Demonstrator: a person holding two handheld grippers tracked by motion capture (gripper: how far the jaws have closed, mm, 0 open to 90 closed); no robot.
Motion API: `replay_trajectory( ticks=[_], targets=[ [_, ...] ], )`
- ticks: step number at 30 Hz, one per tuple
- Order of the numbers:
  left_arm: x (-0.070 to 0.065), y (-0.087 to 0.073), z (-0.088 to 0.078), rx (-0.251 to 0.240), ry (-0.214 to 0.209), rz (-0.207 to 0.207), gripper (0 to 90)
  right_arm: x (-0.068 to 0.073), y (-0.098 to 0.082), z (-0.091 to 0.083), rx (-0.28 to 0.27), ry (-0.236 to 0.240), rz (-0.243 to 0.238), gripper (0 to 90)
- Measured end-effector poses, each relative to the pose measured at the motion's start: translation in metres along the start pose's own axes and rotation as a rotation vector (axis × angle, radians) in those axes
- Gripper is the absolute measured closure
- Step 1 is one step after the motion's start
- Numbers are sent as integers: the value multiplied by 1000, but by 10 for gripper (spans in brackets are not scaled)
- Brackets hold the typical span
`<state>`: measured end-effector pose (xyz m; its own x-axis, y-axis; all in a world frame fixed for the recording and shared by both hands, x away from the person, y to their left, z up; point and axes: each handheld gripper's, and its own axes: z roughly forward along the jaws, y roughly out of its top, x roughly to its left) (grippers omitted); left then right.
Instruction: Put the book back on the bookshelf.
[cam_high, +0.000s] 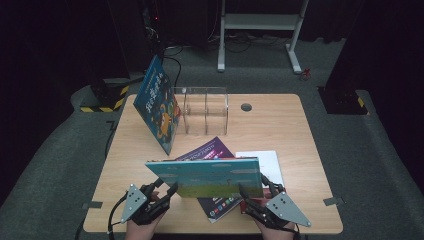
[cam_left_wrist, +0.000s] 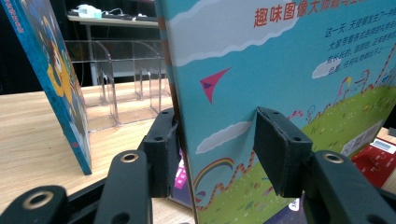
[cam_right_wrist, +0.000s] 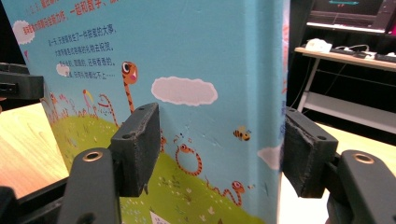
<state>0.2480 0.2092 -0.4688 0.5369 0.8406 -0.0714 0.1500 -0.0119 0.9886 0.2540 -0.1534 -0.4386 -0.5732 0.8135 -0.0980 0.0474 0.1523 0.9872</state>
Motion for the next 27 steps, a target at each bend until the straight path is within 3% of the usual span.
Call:
replay_trajectory(
  ticks=[15, 20, 27],
  targets=[
    [-2, -2, -4, -1, -3, 15, 514, -2, 4, 4, -4, 60, 9, 326],
    [-2, -2, -5, 0, -5, 23, 514, -7, 5, 4, -16, 121, 41, 337],
    [-2, -1, -4, 4, 6, 21, 508, -7, 5, 5, -12, 120, 36, 360]
  ],
)
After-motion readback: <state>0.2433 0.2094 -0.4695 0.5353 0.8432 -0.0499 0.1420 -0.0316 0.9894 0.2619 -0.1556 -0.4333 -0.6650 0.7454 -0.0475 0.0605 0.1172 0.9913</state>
